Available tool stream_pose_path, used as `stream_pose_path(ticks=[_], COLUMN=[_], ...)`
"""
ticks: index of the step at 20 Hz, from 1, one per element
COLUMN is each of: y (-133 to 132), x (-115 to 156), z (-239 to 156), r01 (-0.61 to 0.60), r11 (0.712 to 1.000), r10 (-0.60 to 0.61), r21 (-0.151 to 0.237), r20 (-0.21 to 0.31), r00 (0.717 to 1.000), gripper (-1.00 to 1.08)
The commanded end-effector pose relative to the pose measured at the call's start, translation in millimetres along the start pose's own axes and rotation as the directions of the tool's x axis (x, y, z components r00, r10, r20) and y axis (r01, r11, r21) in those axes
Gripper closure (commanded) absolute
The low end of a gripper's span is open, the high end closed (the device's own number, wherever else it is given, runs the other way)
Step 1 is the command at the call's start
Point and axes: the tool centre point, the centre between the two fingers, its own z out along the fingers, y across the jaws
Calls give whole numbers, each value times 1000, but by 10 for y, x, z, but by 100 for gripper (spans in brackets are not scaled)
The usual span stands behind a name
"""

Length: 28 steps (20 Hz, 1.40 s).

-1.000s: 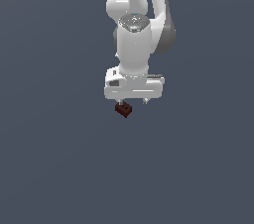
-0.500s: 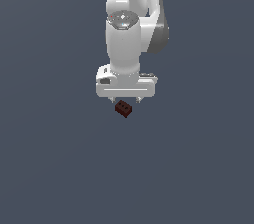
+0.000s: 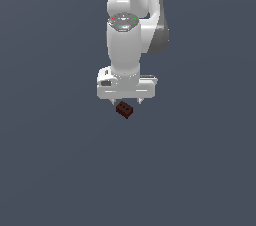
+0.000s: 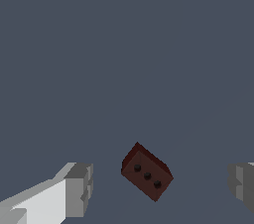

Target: Pick up the object and move it to a goal position.

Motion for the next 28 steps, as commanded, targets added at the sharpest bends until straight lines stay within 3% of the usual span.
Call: stream_pose_path(ticks=[1,8,14,21,28], y=[12,47,84,118,137], x=[-21,-116,-247,-424,-615], z=[40,221,440,699,939], r01=[25,144,291,466,624], r11=[1000,990,957,885,782], r10=[-25,-143,-291,-466,-624], r21=[-1,-6,-8,-2,9], r20=[2,10,21,33,41], r00=[1000,990,957,884,781], gripper=[-92,-92,-92,-92,-92])
